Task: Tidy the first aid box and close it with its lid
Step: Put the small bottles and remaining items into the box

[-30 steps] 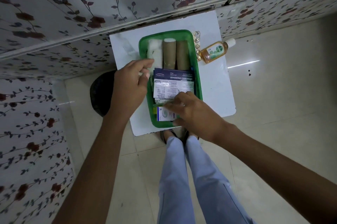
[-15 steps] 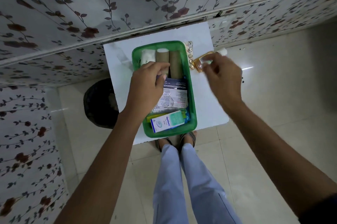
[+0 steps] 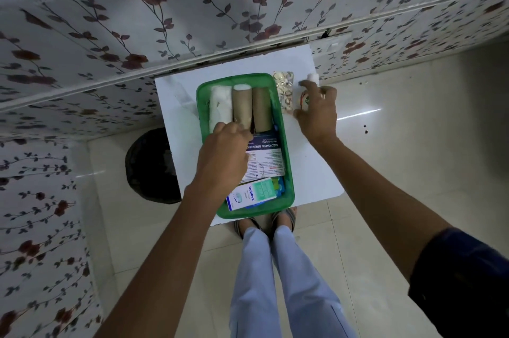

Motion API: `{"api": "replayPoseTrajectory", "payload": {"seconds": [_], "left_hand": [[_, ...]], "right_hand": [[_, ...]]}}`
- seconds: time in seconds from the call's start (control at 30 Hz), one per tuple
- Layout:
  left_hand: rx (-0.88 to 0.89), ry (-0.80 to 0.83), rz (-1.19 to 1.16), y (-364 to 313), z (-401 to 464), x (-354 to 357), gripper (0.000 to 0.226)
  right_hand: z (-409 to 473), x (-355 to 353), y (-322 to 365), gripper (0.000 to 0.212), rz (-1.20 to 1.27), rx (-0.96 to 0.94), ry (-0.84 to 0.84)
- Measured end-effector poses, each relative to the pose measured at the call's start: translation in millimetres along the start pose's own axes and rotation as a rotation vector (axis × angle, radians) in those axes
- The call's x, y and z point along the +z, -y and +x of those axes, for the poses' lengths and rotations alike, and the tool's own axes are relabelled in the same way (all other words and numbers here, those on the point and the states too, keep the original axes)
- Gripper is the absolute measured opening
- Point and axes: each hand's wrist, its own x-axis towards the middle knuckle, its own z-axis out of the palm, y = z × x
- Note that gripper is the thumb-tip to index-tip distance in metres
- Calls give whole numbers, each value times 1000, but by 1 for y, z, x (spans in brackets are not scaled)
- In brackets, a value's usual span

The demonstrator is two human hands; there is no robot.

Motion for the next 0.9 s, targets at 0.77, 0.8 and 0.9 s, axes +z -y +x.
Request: {"api": "replayPoseTrajectory", "payload": {"seconds": [0.77,0.8,0.9], "left_hand": [[42,-340,-130,20,7,-5,41],[29,-317,-108,18,9,-4,43],[18,-313,-94,16,16,-3,43]], "right_hand": [[26,-14,61,40,-199,-21,117],[28,-8,56,45,-252,32,212],[31,2,53,44,-225,31,264]]}}
